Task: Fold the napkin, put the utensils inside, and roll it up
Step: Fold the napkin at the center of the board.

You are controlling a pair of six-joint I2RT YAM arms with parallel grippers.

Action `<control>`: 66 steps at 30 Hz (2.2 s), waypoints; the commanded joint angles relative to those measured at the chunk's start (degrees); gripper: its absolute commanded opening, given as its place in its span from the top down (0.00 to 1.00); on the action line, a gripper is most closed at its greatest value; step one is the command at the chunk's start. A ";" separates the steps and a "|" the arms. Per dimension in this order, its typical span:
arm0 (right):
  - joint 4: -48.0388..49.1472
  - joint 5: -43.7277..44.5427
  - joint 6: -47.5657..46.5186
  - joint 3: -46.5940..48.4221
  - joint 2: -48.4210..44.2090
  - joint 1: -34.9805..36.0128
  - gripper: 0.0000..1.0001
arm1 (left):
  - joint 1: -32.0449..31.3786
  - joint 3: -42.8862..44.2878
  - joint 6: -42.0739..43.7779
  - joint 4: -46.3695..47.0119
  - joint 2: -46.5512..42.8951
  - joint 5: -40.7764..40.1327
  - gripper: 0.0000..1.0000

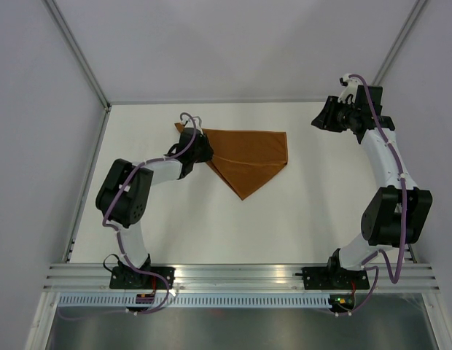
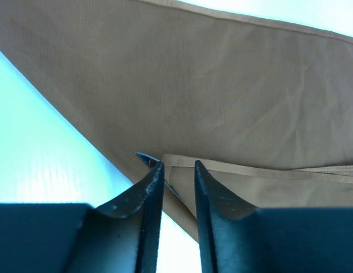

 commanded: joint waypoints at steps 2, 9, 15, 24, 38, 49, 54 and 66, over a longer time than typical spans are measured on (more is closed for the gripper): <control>-0.47 -1.05 -0.05 0.15 0.39 -0.09 0.59 | 1.42 2.72 -1.62 0.04 0.17 0.58 0.57; -0.64 -1.22 -0.14 0.32 0.48 -0.18 0.59 | 6.41 4.74 -3.20 -0.92 -1.86 -0.03 0.48; -0.55 -1.49 0.12 0.32 0.66 -0.09 0.59 | 13.28 14.67 -6.19 -8.39 2.79 0.50 0.48; -0.64 -1.75 0.12 0.85 1.89 -0.09 0.59 | 16.71 25.48 -8.47 -12.00 12.11 1.28 0.48; -0.91 -1.58 -0.23 1.20 3.20 0.61 0.60 | 18.30 32.52 -12.16 -13.67 20.29 1.64 0.48; -1.17 -1.49 -0.41 1.29 3.82 0.61 0.60 | 18.39 34.45 -14.19 -14.19 22.93 0.32 0.51; -1.17 -1.49 -0.41 1.38 3.91 0.62 0.60 | 18.39 35.16 -14.45 -14.19 23.45 0.05 0.53; -1.26 -1.66 -0.32 1.38 4.08 0.53 0.61 | 18.39 34.55 -12.96 -10.95 23.02 3.04 0.95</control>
